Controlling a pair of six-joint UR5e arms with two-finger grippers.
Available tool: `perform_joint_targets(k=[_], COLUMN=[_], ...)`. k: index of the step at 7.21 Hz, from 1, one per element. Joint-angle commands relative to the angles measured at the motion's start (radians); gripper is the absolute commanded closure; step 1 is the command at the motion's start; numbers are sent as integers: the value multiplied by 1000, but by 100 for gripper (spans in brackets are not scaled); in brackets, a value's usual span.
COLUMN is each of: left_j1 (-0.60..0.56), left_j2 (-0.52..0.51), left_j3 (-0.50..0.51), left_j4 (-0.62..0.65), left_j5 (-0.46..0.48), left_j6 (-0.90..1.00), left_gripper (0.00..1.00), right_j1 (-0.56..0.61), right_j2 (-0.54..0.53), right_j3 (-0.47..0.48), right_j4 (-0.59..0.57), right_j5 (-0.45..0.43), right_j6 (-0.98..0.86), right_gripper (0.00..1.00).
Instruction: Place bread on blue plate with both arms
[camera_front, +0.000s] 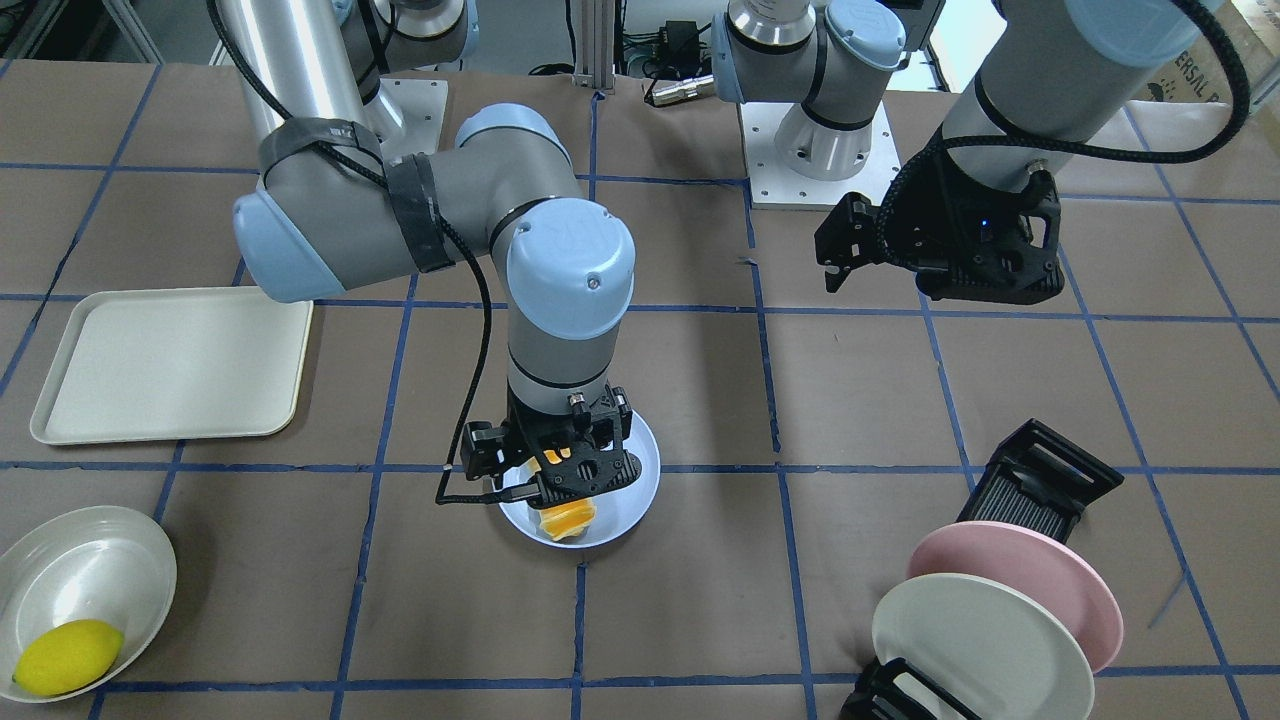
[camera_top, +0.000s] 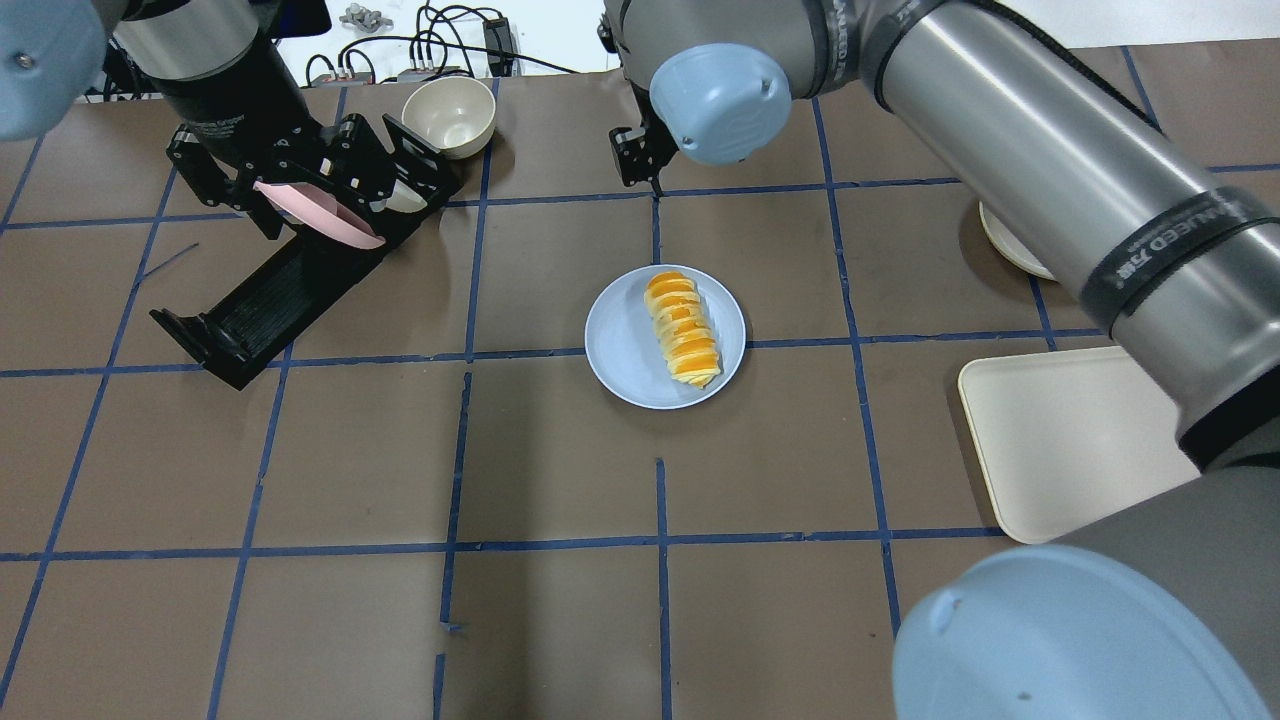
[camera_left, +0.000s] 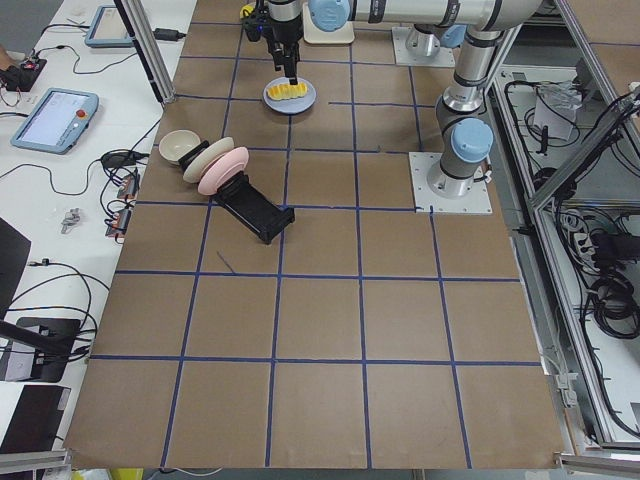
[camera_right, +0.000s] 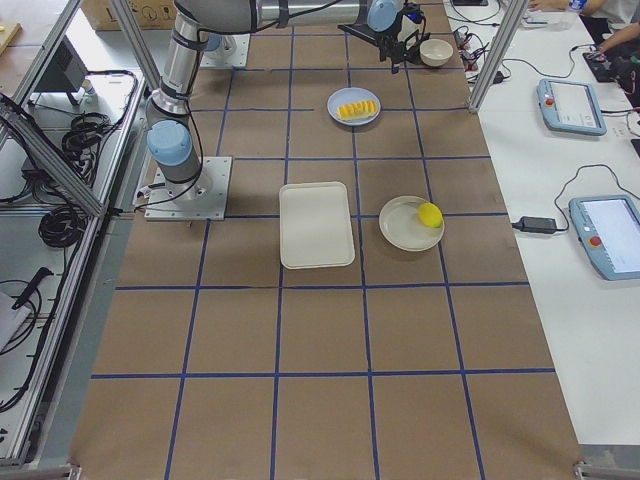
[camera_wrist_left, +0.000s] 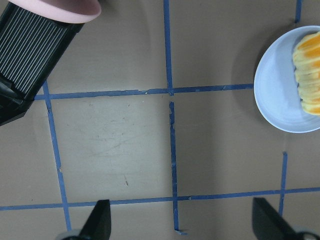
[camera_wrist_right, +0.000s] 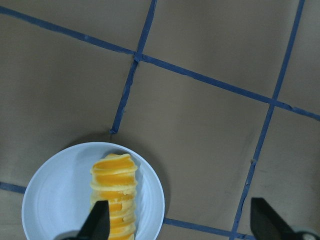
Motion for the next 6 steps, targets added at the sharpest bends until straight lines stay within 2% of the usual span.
perform_joint_targets(k=[1, 2, 3, 4, 5, 6], left_j1=[-16, -20, -20, -20, -20, -20], left_j2=[3, 5, 2, 0, 2, 2], left_j3=[-11, -11, -13, -13, -13, -13], left_j4=[1, 4, 30, 32, 30, 32], left_j5=[7, 10, 8, 8, 7, 11], left_j6=[-26, -13, -19, -19, -20, -20], left_gripper=[0, 0, 0, 0, 0, 0], right_j1=[-18, -38, -96, -182, -243, -270], right_j2=[-5, -16, -42, -78, -138, -204], right_j3=[-41, -29, -29, -25, -5, 36], right_j4=[-121, -201, -147, -70, 24, 77], right_j5=[-47, -46, -41, 64, 121, 123], right_j6=[-10, -27, -59, -97, -137, -145], right_gripper=[0, 0, 0, 0, 0, 0])
